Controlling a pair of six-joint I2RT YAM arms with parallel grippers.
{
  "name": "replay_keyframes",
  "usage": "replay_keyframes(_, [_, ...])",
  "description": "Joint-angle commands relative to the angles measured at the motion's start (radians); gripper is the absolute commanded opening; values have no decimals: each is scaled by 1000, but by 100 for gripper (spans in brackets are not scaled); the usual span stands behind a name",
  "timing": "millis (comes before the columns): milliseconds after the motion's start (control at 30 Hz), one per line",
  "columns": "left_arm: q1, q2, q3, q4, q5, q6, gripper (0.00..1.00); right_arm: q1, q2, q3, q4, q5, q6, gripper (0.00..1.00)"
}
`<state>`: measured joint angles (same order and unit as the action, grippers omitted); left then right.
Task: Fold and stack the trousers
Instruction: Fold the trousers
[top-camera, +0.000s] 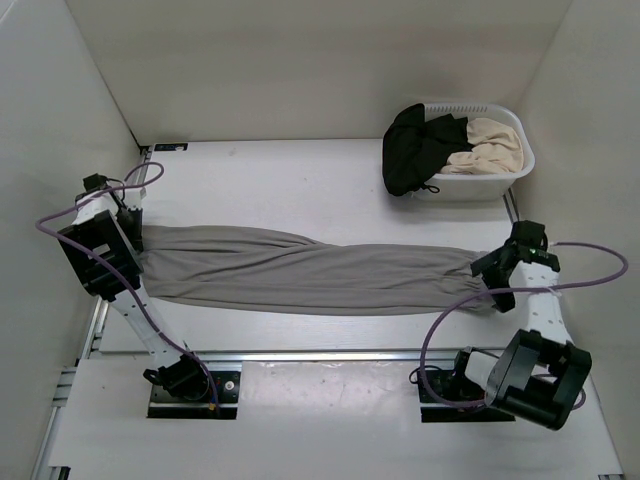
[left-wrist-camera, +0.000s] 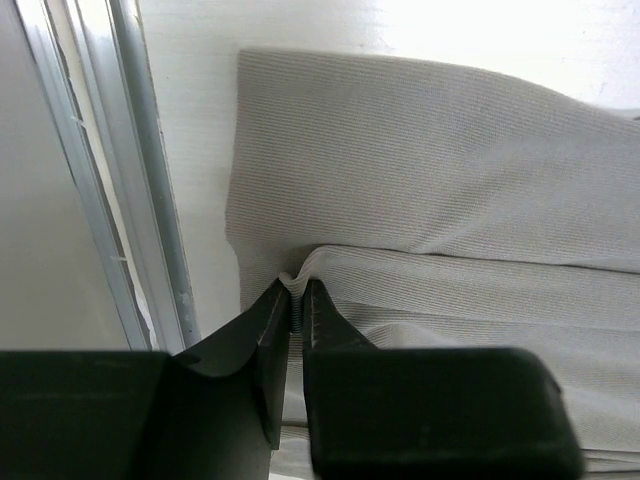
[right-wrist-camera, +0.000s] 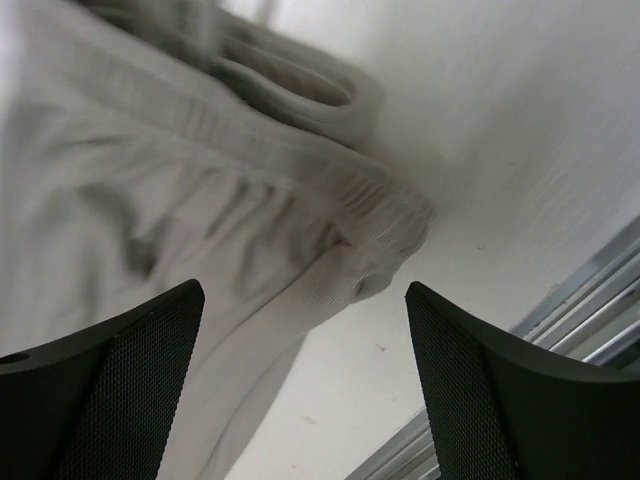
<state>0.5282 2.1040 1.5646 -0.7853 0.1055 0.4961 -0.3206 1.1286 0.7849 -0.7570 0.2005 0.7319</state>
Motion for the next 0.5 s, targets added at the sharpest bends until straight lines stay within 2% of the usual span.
replay_keyframes(0, [1, -44, -9, 0, 3, 7, 23, -32, 89, -99, 106, -94, 69, 87])
replay_keyframes(67, [1, -55, -29, 0, 3, 19, 23, -32, 147, -111, 192, -141, 78, 87])
replay_keyframes(167, [1, -78, -55, 0, 3, 19, 23, -32, 241, -125, 292, -92, 78, 87])
replay_keyframes(267, [1, -78, -71, 0, 13, 19, 23, -51, 289, -154, 407, -114, 69, 85])
replay_keyframes(300, [1, -88, -80, 0, 13, 19, 23, -51, 309, -154, 442, -168, 69, 80])
replay_keyframes(400, [1, -97, -89, 0, 13, 19, 25, -51, 401, -119, 443, -200, 80, 49])
replay_keyframes(467, [1, -98, -89, 0, 13, 19, 27, -51, 453, -108, 417, -191, 90, 32])
